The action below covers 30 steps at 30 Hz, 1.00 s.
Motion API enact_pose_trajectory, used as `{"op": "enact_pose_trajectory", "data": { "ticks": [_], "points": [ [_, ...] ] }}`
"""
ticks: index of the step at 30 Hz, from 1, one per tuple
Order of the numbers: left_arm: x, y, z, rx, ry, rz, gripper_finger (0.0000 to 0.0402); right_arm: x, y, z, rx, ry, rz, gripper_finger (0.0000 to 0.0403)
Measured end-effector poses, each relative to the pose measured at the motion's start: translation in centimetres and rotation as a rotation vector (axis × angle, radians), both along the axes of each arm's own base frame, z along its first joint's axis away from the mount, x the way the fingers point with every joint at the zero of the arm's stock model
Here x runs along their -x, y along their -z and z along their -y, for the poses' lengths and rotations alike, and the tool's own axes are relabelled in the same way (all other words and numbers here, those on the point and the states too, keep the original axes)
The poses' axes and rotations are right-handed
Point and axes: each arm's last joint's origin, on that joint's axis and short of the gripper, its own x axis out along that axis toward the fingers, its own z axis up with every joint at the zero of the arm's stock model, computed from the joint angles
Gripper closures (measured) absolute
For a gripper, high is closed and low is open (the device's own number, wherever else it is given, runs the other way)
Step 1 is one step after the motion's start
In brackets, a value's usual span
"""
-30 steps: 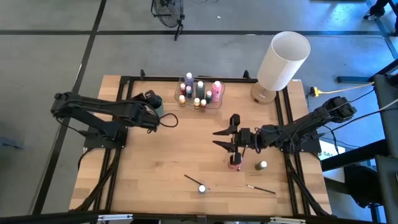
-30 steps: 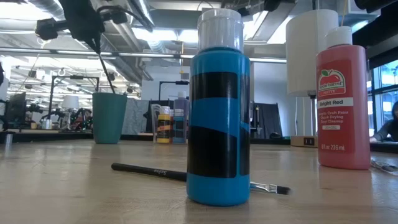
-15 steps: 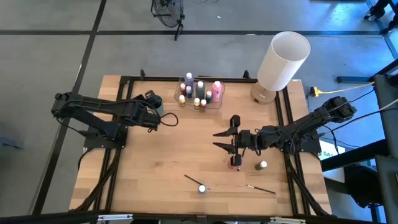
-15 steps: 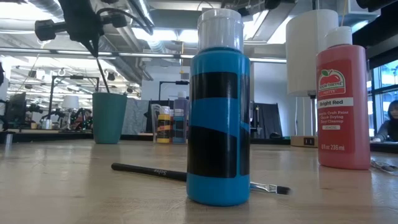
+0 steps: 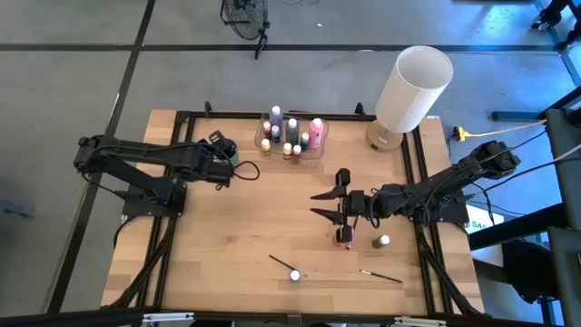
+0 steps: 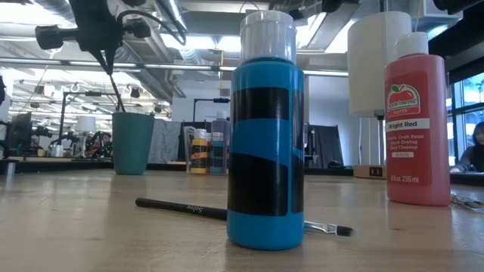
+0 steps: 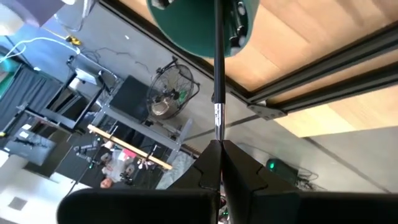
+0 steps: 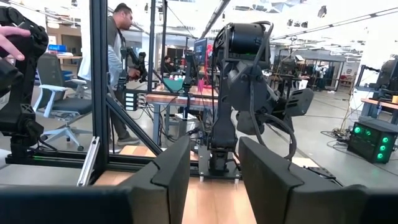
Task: Pick & Place Paint Supplies
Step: Put the silver paint brush into the green cup, then put the red paint bottle into the transparent bin
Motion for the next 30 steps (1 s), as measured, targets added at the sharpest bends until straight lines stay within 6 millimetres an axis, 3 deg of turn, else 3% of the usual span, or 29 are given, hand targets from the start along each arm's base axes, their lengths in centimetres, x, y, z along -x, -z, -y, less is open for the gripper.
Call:
{"op": "enact_pose_trajectory", "data": {
  "ticks": [16, 30],
  "points": [
    [0.06, -0.46, -0.38, -0.145, 0.057, -0.048, 0.0397, 0.0, 0.0, 0.02, -0.002, 0.003, 0.0, 0.0263],
    [-0.25, -0.45, -0.71, -0.157, 0.07, -0.054, 0.0302, -0.01, 0.04, 0.02, 0.0, 0.003, -0.004, 0.0263]
  ]
}}
